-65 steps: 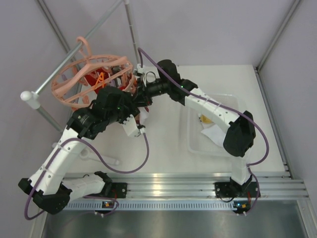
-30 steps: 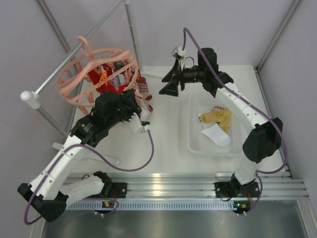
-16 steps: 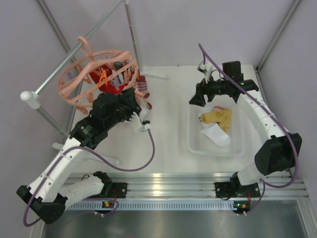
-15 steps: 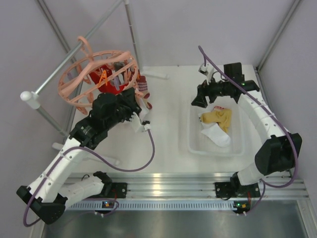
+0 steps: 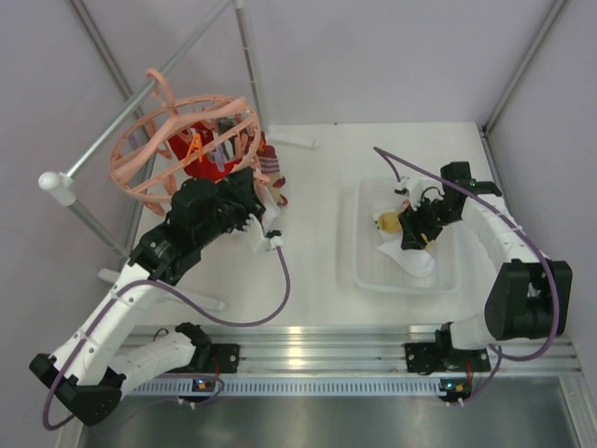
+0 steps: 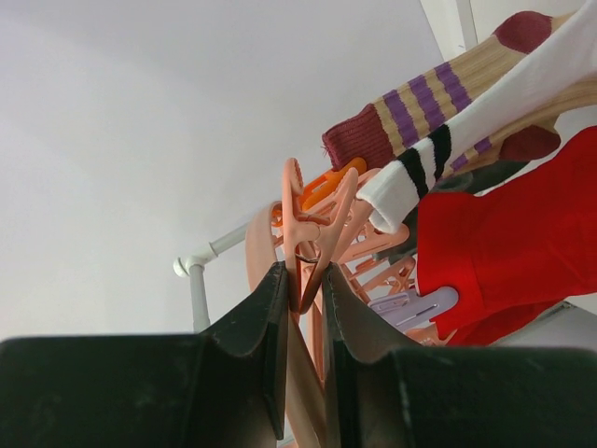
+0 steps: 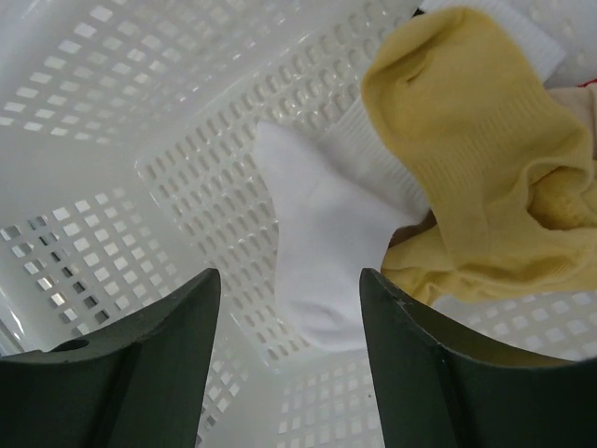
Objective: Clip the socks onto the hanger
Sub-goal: Adjust the sock in the bin.
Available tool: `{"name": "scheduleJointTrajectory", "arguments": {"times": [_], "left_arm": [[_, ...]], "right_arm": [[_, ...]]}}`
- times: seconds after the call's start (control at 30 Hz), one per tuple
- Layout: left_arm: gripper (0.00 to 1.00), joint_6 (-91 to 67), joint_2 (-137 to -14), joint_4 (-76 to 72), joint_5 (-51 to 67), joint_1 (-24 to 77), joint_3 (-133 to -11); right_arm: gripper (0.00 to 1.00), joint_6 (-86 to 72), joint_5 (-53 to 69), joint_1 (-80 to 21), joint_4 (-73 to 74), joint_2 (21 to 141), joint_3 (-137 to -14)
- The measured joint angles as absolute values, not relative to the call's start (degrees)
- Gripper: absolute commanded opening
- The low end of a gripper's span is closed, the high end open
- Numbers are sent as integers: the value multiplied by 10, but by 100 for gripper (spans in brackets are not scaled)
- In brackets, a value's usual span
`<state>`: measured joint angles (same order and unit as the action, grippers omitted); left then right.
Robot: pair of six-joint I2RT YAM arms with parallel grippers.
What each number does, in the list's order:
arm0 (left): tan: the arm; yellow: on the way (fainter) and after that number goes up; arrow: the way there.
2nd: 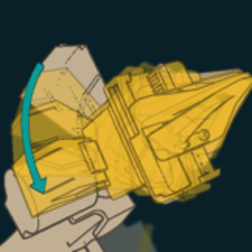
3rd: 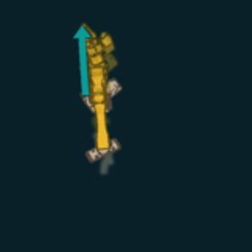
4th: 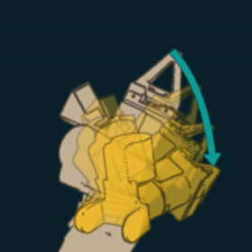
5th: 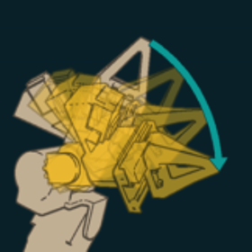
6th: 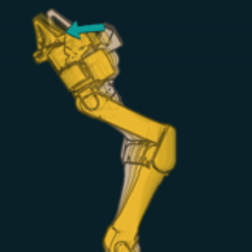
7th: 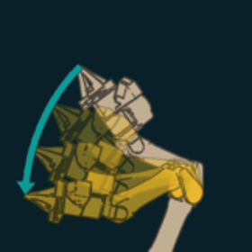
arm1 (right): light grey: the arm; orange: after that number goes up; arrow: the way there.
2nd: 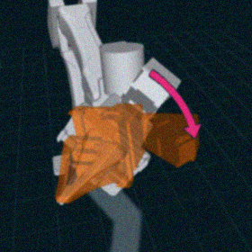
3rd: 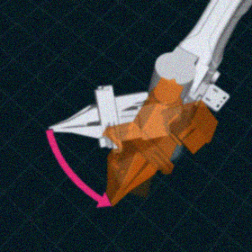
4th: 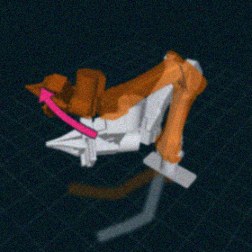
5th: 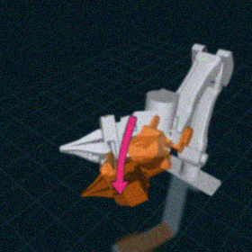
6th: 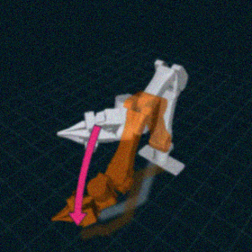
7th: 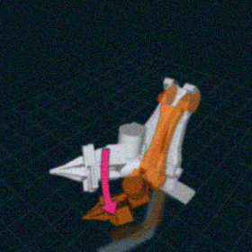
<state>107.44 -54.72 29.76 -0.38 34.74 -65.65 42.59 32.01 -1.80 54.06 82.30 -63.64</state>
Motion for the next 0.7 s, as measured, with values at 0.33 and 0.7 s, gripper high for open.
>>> {"name": "scheduleJointTrajectory", "arguments": {"times": [0.33, 0.7], "left_arm": [[0, 1068, -536, 296, -3, 347, -649], [0, 1061, -535, 295, -3, 346, -643]], "right_arm": [[44, 393, 296, -19, 482, 884, -677], [50, 354, 269, -58, 452, 942, -704]]}}
